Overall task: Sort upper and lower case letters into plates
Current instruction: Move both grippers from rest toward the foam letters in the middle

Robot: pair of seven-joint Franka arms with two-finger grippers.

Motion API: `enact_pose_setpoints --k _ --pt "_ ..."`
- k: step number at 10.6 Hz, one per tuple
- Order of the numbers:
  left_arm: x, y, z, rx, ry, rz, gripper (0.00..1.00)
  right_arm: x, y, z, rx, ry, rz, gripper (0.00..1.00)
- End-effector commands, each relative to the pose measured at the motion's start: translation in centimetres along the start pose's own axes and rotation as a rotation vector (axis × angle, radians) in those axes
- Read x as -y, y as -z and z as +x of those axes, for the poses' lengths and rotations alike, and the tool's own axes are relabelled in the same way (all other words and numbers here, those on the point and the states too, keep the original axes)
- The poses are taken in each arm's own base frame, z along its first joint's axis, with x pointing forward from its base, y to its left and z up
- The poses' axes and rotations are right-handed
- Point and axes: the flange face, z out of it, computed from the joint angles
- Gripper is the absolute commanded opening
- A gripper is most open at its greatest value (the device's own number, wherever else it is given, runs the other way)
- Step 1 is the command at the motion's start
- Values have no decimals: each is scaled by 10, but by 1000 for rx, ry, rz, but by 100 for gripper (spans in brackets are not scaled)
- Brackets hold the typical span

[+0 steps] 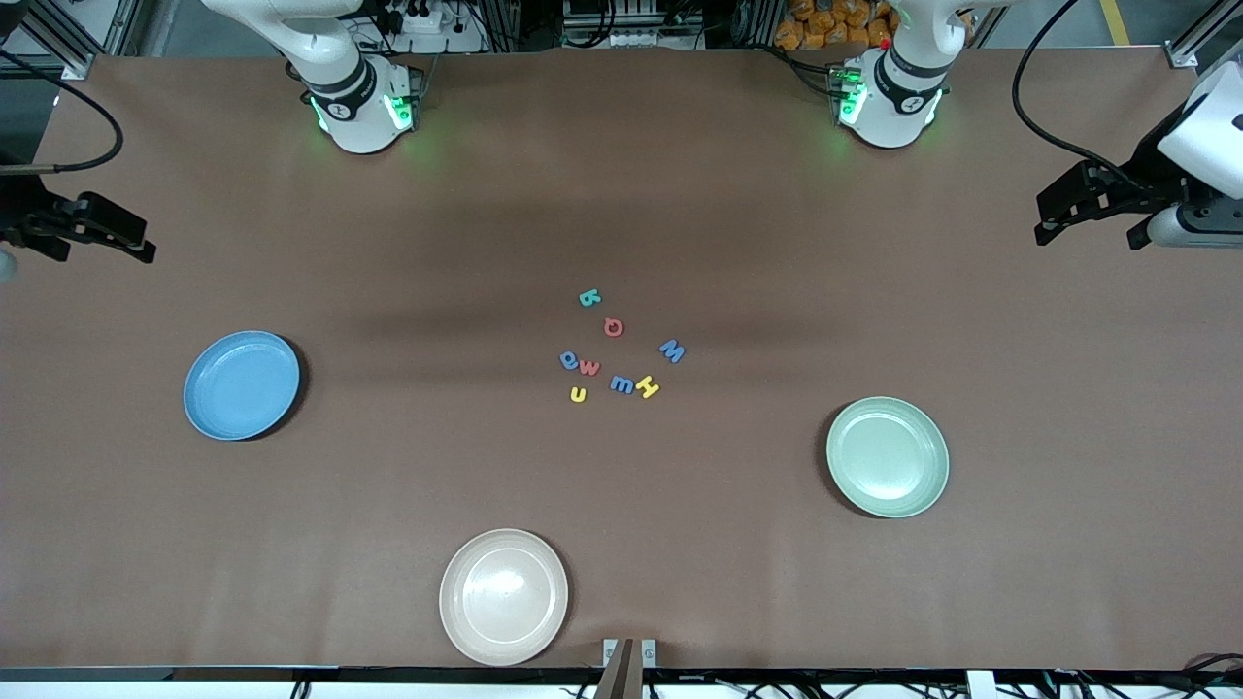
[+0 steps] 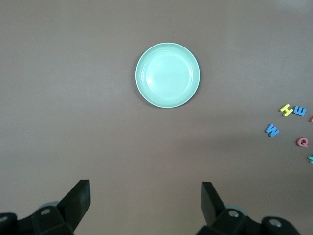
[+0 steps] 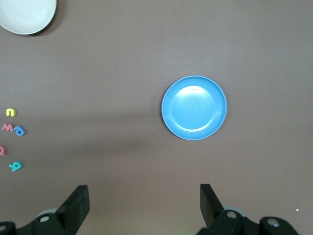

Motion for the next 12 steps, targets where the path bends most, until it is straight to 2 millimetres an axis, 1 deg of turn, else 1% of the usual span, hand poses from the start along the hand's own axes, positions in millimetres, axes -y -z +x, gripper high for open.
enact_pose_setpoints --k 1,3,5,6,7,8,9,10,11,12 --pt "1 6 -8 1 4 -15 100 -14 2 -8 5 -15 24 100" --pt "-1 3 -6 5 3 -16 100 -14 -1 -7 9 -13 24 100" --pt "-5 -8 -2 24 -6 -24 100 -15 -6 -5 14 -14 24 100" --pt "-22 -12 -3 31 -32 -17 100 -13 -7 -4 19 -11 24 100" --pt "-48 -20 0 38 -32 3 100 -13 -11 -2 26 -11 24 100" --pt "-62 -31 5 39 -10 -1 100 -10 -13 -1 34 -6 24 100" --pt "-90 -46 10 51 -16 -6 100 -10 -25 2 55 -7 24 100" --pt "-109 -61 13 66 40 -6 100 -9 -34 7 69 -4 24 100" --pt "-137 -81 15 86 84 4 100 1 -46 10 90 11 22 100" --pt "-160 -100 19 94 157 5 100 6 -60 15 110 21 22 100"
